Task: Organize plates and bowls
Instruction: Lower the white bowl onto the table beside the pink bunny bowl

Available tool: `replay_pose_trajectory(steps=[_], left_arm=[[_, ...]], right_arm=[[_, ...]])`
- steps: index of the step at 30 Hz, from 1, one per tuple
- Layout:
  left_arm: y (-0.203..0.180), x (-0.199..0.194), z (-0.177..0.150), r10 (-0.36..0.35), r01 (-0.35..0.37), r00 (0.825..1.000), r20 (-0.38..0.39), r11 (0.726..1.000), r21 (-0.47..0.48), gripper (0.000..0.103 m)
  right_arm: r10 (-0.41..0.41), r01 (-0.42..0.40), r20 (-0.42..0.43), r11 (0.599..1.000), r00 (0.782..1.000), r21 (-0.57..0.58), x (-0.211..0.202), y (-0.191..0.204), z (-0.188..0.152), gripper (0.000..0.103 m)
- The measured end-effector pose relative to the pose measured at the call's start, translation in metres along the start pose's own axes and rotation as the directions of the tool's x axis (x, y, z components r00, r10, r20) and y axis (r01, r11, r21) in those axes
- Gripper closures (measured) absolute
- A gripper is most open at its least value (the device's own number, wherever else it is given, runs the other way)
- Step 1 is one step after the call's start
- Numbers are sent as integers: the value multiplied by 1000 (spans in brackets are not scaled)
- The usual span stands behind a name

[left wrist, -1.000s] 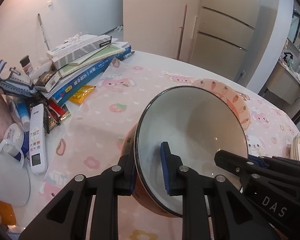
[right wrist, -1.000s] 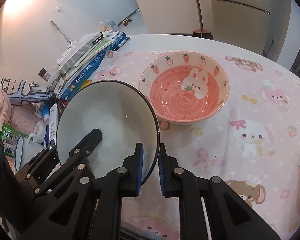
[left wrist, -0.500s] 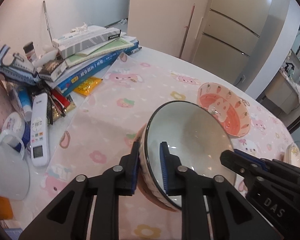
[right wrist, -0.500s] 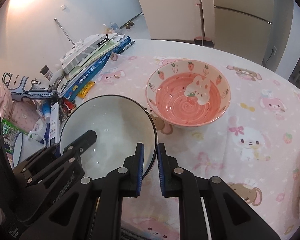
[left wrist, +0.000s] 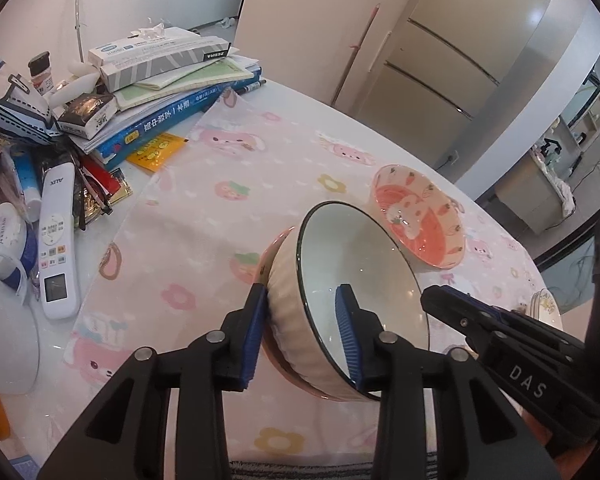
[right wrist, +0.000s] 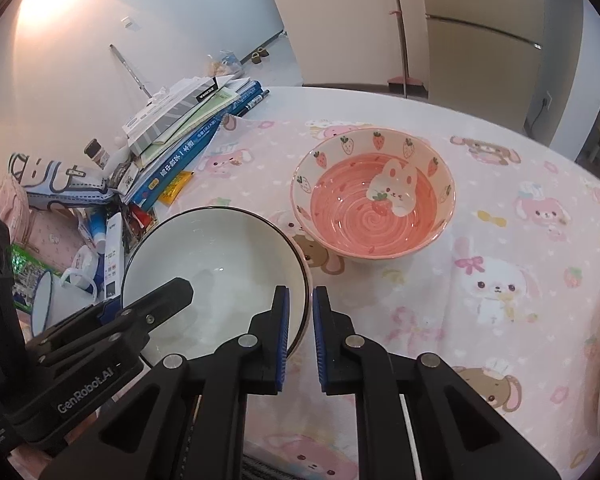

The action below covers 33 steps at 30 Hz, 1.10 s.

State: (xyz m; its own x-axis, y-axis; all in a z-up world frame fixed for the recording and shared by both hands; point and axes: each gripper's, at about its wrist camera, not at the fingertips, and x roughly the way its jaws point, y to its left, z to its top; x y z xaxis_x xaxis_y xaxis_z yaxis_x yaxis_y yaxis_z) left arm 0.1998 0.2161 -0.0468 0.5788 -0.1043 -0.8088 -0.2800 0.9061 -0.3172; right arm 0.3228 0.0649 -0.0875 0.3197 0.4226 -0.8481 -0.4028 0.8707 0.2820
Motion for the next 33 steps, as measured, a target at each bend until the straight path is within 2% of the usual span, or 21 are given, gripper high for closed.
replay_pose_trajectory(steps=[2,3,4,5,7,9,14,15,16,18,21,28,31,33], left_arm=[[0,-1,0,-4,4,1000,-1,1000,3,66],[-1,-2,0,-5,5,1000,2,1000,7,58],[-1,-5,0,10,-10,1000,13,1000,11,44],[-2,-11,0,22,-22,999,43,1000,14,42],[-1,-21,1,-3,1,997,75,1000,23,44],[5,-25,2,-30,29,996,80,1000,12,52],[17,-21,5,11,-9,996,84,1000,-27,54],[18,-20,5,11,-9,997,78,999,-31,60],[19,-17,5,9,-7,998,69,999,-32,74],[23,-12,4,17,-14,999,49,999,-51,88],[24,-8,4,7,-5,999,43,999,-49,90],[16,-3,1,60,-60,998,36,998,-5,90],[17,7,1,88,-88,996,-5,996,-5,90],[16,0,2,82,-82,996,34,997,-7,90]], right_arm=[[-5,5,-1,1000,1000,3,0,-1,0,90],[-8,8,0,1000,1000,6,0,-2,1,90],[-7,7,-1,1000,1000,13,0,-3,1,90],[-4,5,-3,1000,1000,18,0,-4,1,90],[4,-3,-9,1000,1000,27,1,-6,2,90],[6,-6,-6,999,1000,32,-1,-7,2,90],[18,-18,1,999,1000,45,-6,-11,4,90],[22,-22,1,999,1000,47,-7,-11,4,90],[24,-24,1,999,1000,48,-7,-12,4,90],[18,-17,-9,999,1000,46,-5,-13,4,90],[15,-15,-14,999,1000,47,-1,-14,4,90],[1,0,-32,999,999,39,-1,-16,6,90],[56,-54,-25,995,998,90,-2,-24,6,90],[72,-72,5,990,997,117,-11,-30,9,90]])
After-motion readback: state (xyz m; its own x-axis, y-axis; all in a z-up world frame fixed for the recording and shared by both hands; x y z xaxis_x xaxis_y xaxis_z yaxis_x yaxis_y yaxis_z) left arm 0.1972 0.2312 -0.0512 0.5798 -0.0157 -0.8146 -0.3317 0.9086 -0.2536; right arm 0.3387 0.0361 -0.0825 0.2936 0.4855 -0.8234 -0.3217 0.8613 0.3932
